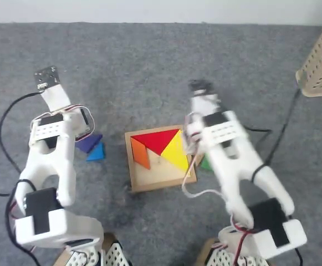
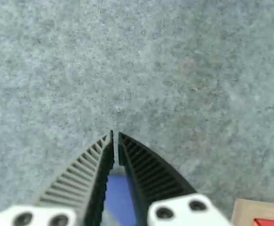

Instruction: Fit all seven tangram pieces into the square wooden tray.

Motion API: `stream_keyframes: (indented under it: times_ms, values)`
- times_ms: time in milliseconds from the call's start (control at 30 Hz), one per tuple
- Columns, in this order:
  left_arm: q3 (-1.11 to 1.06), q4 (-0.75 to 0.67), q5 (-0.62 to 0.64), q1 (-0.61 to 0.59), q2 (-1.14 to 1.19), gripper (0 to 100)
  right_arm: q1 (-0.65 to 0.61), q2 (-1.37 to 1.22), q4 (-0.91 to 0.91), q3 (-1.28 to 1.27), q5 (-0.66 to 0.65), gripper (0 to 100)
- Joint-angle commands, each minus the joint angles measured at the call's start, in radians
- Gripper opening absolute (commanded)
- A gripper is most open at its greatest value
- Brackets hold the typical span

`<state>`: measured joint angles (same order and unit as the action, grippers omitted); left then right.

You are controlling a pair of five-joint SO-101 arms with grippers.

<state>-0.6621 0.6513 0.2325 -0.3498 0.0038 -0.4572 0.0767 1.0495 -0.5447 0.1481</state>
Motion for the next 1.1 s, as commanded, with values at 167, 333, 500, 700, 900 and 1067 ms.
stream_keyframes:
  times_ms: [167, 333, 500, 700, 900, 1067]
  values:
    - [0.030, -0.020, 0.005, 0.003, -0.043, 1, 0.061, -0.165, -0.035, 0.018, -0.048, 18.0]
    - [0.028, -0.020, 0.005, 0.003, -0.043, 1, 0.182, -0.211, -0.002, 0.087, -0.043, 18.0]
    - [0.028, -0.020, 0.005, 0.003, -0.043, 1, 0.274, -0.213, -0.002, 0.124, -0.046, 18.0]
    - [0.030, -0.020, 0.005, 0.006, -0.043, 1, 0.209, -0.147, 0.065, 0.152, 0.048, 18.0]
    - [0.028, -0.020, 0.005, 0.006, -0.041, 1, 0.028, -0.110, 0.047, 0.143, 0.152, 18.0]
    - [0.028, -0.020, 0.005, 0.006, -0.041, 1, 0.042, -0.240, 0.018, 0.144, 0.127, 18.0]
